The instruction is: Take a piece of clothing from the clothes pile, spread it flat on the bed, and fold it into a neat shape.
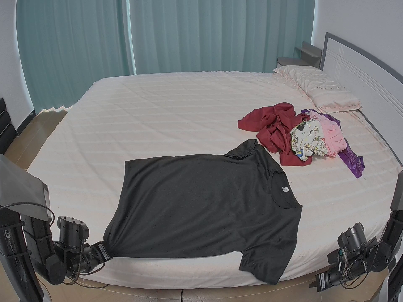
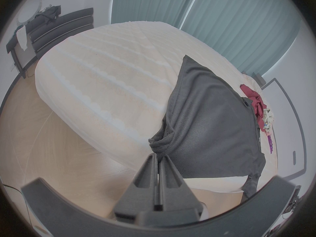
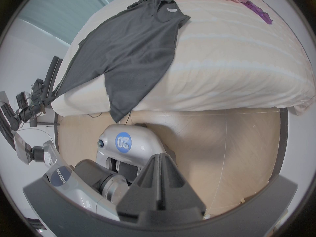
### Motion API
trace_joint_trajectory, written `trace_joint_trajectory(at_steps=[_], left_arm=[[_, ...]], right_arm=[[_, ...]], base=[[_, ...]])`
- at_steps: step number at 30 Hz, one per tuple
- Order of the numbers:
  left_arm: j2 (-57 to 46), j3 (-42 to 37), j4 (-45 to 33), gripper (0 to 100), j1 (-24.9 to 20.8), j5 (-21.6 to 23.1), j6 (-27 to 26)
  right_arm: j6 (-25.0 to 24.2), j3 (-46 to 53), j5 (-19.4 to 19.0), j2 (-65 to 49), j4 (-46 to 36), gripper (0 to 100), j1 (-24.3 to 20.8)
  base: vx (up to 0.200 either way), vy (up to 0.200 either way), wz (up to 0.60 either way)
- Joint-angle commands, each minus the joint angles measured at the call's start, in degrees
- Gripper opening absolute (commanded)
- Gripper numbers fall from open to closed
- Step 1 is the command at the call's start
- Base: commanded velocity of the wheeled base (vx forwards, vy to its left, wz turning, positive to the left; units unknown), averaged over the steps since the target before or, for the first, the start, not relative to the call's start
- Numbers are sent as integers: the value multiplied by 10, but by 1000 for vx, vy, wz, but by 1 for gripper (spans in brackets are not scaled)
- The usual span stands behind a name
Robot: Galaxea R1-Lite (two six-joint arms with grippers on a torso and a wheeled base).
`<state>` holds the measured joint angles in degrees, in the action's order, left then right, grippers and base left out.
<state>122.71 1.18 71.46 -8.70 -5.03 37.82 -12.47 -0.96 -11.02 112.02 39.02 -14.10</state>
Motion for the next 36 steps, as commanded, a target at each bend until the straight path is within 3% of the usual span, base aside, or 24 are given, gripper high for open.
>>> trace_joint_trajectory(at_steps=[1, 6, 16, 17, 22, 36], left_arm=[[-2, -10, -4, 0, -1, -1, -4], [-2, -10, -28, 0, -1, -1, -16], [18, -5, -17, 0, 0, 6, -12], [23, -5, -16, 0, 1, 13, -12], [25, -5, -16, 0, 4, 28, -11], [29, 0, -16, 0, 6, 55, 6]], right_arm=[[1, 10, 1, -9, -6, 0, -12], [11, 9, 1, -22, -28, 0, -15], [-4, -26, -32, 24, 45, 0, 12], [-4, -26, -32, 24, 45, 100, 12], [-73, -84, -30, 80, 141, 100, 23], [-78, -250, 6, 203, 158, 100, 36]], base=[[0, 0, 0], [0, 0, 0], [0, 0, 0], [0, 0, 0], [0, 0, 0], [0, 0, 0]])
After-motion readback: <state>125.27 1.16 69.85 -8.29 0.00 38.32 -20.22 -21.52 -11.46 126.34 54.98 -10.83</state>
